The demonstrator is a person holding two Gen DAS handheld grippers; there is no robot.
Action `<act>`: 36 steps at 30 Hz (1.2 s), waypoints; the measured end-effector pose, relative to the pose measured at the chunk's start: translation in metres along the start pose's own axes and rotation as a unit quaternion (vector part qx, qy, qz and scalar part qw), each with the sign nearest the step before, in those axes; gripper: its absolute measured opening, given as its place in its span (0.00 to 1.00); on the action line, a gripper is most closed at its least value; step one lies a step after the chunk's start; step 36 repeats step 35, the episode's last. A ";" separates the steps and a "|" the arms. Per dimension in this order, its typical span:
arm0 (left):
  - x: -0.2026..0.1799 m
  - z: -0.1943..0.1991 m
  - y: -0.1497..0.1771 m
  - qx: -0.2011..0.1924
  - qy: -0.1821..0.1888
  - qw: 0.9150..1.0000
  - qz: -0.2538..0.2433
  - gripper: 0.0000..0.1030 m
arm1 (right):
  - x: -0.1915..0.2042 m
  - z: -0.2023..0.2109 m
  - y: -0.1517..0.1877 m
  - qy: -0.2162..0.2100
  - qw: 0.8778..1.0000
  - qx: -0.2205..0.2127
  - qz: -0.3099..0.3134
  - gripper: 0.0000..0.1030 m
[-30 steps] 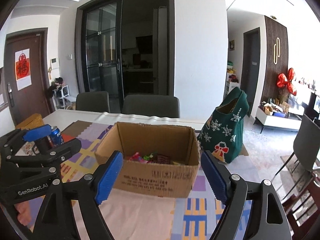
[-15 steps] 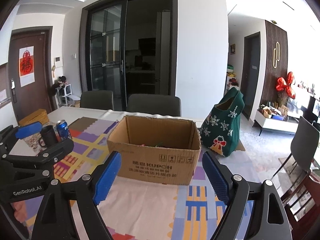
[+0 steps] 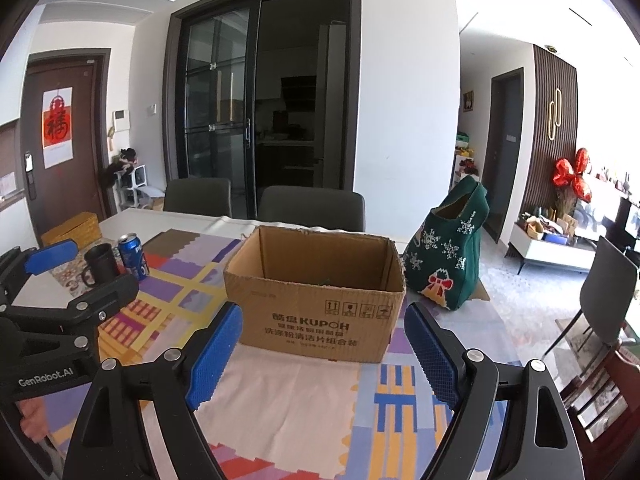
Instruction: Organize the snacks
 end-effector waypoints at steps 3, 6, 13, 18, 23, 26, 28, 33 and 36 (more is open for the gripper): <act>0.000 0.002 0.000 -0.002 0.001 1.000 -0.001 0.93 | -0.001 0.001 0.001 0.001 1.000 0.000 0.000 0.81; -0.001 0.003 -0.001 -0.003 0.000 1.000 -0.003 0.93 | -0.001 0.002 0.001 0.002 1.000 0.000 0.000 0.81; -0.001 0.005 -0.003 -0.005 0.000 1.000 -0.004 0.93 | -0.003 0.006 0.002 0.002 1.000 0.000 -0.002 0.81; 0.000 0.005 -0.004 -0.007 -0.001 1.000 -0.004 0.93 | -0.003 0.006 0.002 0.003 1.000 0.000 -0.002 0.81; 0.000 0.005 -0.004 -0.006 -0.002 1.000 -0.004 0.93 | -0.004 0.006 0.001 0.002 1.000 0.001 -0.002 0.81; 0.000 0.005 -0.004 -0.006 -0.001 1.000 -0.003 0.93 | -0.005 0.006 0.002 0.003 1.000 0.002 -0.002 0.81; -0.001 0.005 -0.004 -0.006 0.000 1.000 -0.004 0.93 | -0.004 0.006 0.002 0.003 1.000 0.001 -0.002 0.81; -0.001 0.005 -0.005 -0.005 0.000 1.000 0.001 0.93 | -0.006 0.007 0.003 0.004 1.000 0.001 -0.003 0.81; -0.001 0.005 -0.005 -0.004 0.001 1.000 0.003 0.93 | -0.007 0.007 0.004 0.005 1.000 0.002 -0.004 0.81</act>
Point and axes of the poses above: each gripper's, at about its wrist camera, not at the fingertips, and z roughly against the way its jaws point, x to its left, y to its underside, the point moved 9 cm from there along -z, roughly the way its jaws point, and after that the axes turned 15 degrees about -z, right-handed, at the moved point
